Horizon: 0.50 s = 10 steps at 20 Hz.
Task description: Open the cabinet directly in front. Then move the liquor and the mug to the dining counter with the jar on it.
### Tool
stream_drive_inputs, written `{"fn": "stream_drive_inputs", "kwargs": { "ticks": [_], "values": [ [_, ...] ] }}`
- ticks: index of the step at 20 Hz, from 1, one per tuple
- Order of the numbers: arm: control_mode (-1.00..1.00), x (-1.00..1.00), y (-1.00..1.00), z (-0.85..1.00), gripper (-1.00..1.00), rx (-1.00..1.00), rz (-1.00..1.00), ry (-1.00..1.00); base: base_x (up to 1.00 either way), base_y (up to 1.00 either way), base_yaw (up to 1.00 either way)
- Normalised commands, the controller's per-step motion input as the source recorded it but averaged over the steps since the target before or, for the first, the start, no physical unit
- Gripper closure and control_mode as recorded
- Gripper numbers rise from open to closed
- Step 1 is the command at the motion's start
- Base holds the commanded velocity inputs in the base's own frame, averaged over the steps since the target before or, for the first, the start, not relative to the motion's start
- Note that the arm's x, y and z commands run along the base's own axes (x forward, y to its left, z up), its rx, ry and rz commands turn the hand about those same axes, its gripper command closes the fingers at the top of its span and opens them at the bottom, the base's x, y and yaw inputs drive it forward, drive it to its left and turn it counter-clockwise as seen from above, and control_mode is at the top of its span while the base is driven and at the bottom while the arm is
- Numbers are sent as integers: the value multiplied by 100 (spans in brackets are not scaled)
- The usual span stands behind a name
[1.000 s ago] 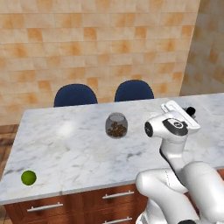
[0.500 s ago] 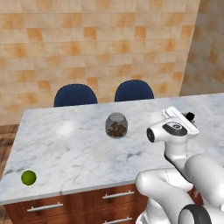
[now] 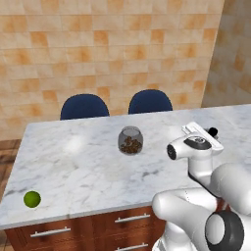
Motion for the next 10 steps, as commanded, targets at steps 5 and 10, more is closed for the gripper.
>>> {"fn": "stream_drive_inputs", "kwargs": {
  "ticks": [5,10],
  "values": [
    [-100,17,-1,-34,100,0,0,0,0,0,0],
    [-100,15,0,-37,100,0,0,-1,0,0,0]
  ]
}}
